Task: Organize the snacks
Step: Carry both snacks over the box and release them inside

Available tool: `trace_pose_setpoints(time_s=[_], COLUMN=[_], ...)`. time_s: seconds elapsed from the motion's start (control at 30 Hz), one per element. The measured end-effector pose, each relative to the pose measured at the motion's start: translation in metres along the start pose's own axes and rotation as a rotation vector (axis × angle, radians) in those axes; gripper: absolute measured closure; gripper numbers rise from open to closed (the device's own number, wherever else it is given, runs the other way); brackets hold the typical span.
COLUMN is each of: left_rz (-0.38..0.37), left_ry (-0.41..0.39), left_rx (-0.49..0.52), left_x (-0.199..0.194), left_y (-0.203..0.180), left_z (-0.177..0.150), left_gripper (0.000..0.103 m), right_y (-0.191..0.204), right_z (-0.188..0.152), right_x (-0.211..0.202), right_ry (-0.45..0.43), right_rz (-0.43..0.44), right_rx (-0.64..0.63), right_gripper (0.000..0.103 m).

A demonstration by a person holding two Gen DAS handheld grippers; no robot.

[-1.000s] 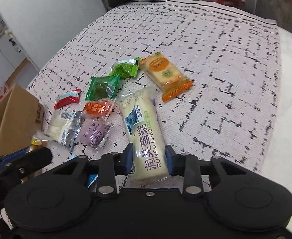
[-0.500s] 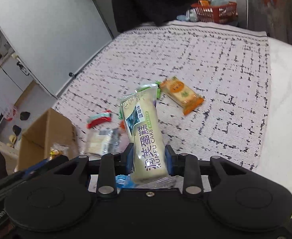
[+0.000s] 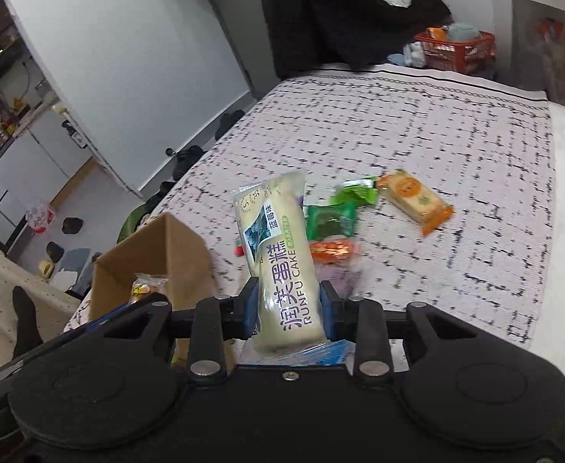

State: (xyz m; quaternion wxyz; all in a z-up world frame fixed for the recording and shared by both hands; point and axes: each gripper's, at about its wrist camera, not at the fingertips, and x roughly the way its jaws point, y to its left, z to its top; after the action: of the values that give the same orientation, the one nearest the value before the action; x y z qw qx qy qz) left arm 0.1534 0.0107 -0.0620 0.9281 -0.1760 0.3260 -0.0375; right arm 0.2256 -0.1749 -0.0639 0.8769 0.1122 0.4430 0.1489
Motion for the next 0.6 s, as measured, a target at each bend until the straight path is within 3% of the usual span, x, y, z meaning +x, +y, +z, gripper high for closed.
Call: trace_pose_setpoints(time_s=[0.27,0.6], left_rz=[0.023,0.043], left_ry=[-0.006,0.045], left_rx=[-0.059,-0.113], left_x=[-0.011,-0.009], left_y=[0.025,0.051], left_z=[0.008,0.009], left_gripper=[0.085,0.085], right_y=[0.033,0.068], right_z=[0.0,-0.004], right_x=[0.001,0.009], right_ry=[-0.009,-0.005], right_rz=[0.015,0.023], right_rx=[-0.027,-0.072], right_gripper=[0.071,0.071])
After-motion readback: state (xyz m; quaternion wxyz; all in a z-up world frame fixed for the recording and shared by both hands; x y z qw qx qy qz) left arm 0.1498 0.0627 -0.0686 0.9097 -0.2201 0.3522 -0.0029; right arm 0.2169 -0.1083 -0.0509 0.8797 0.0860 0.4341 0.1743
